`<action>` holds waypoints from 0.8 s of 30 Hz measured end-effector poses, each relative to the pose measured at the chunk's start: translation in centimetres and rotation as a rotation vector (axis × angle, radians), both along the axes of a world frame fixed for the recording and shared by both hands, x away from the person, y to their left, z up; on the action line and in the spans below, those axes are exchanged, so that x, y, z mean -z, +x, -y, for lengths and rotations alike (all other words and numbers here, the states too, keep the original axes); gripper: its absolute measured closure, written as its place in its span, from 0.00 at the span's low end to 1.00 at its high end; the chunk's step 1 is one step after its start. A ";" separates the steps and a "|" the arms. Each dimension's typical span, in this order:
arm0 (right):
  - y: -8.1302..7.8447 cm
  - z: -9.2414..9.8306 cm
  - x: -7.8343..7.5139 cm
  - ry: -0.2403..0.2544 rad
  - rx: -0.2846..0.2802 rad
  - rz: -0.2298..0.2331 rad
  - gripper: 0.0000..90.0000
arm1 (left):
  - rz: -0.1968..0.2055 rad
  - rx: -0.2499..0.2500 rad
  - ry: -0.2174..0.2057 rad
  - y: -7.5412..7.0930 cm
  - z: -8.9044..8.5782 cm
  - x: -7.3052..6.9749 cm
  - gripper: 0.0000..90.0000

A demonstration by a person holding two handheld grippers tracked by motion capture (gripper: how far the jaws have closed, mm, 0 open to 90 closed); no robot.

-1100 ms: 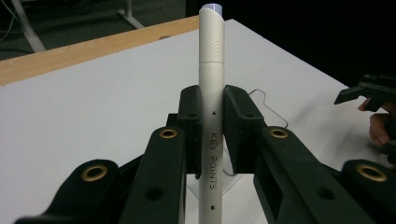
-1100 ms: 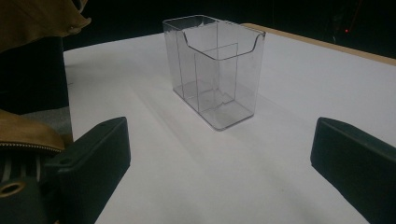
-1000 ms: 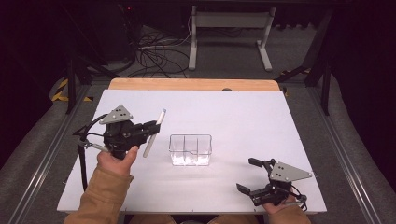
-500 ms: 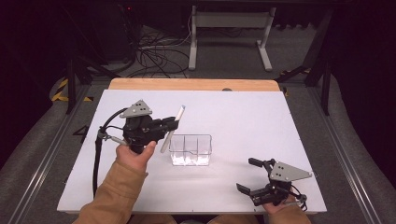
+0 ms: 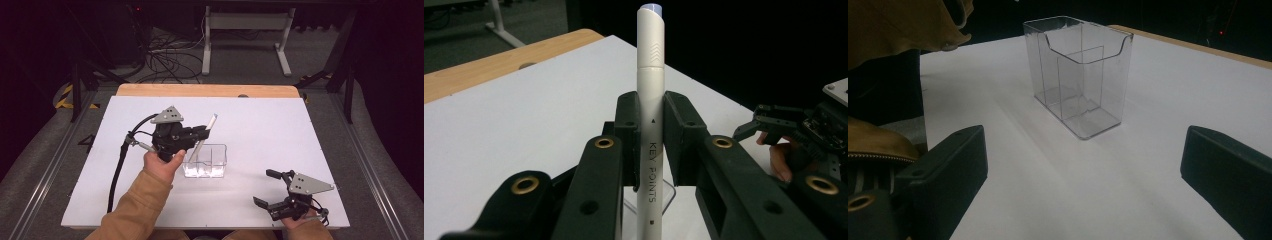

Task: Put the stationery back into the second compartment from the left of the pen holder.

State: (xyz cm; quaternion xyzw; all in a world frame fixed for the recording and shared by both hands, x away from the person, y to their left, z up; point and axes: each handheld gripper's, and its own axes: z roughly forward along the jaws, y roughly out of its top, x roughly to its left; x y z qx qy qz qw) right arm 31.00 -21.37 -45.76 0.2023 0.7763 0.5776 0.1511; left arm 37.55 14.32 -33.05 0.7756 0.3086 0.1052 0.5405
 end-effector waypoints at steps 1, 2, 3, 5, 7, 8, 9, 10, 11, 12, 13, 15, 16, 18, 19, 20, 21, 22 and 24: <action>0.0 0.0 0.0 0.000 -0.001 0.002 0.06 | 0.000 0.001 0.001 0.1 0.2 0.1 0.87; 0.0 0.0 0.0 0.000 -0.002 0.002 0.06 | -0.001 0.003 0.000 0.3 0.5 0.2 0.87; 0.0 0.0 0.0 -0.001 -0.002 0.002 0.06 | -0.006 0.006 -0.002 0.4 0.7 0.4 0.87; 0.0 0.0 0.0 -0.001 -0.003 0.002 0.06 | -0.003 0.006 -0.001 0.7 1.1 0.7 0.87; 0.0 0.0 0.0 -0.001 -0.003 0.001 0.06 | -0.002 0.002 0.001 1.0 1.5 1.1 0.87; 0.0 0.0 0.0 -0.001 -0.004 0.002 0.06 | 0.005 -0.002 0.010 1.1 1.6 1.2 0.87; 0.0 0.0 0.0 0.001 -0.003 0.002 0.06 | 0.004 -0.007 0.010 1.3 1.6 1.4 0.87; 0.0 0.0 0.0 0.001 -0.003 0.002 0.06 | 0.003 -0.009 0.006 1.4 1.7 1.5 0.87; 0.0 0.1 0.0 0.001 -0.003 0.002 0.06 | -0.002 -0.008 0.003 1.5 1.8 1.6 0.87; 0.0 0.1 0.0 0.001 -0.004 0.001 0.06 | 0.004 -0.011 0.004 1.6 1.8 1.7 0.87; 0.0 0.1 0.0 0.000 -0.004 0.001 0.06 | 0.008 -0.012 0.004 1.7 1.9 1.8 0.87; 0.0 0.0 0.0 -0.001 -0.007 0.003 0.06 | 0.012 -0.011 0.006 1.7 2.0 1.9 0.87; 0.0 0.0 0.0 -0.002 -0.007 0.003 0.06 | 0.016 -0.010 0.003 1.7 2.1 2.0 0.87; 0.0 0.0 0.0 -0.001 -0.008 0.003 0.06 | 0.026 -0.001 -0.003 1.8 2.1 2.3 0.87; 0.0 0.0 0.0 -0.001 -0.008 0.004 0.06 | 0.034 -0.007 -0.003 1.8 2.2 2.4 0.87; 0.0 0.0 0.0 0.000 -0.008 0.004 0.06 | 0.041 -0.012 -0.009 1.9 2.2 2.6 0.87; 0.0 0.0 0.0 -0.001 -0.008 0.004 0.06 | 0.049 -0.006 -0.014 2.0 2.1 2.7 0.87; -0.1 0.0 0.0 -0.001 -0.008 0.005 0.06 | 0.040 -0.002 -0.016 2.1 2.0 2.9 0.87; -0.1 0.0 0.0 0.000 -0.008 0.004 0.06 | 0.053 -0.009 -0.022 2.1 1.9 3.1 0.87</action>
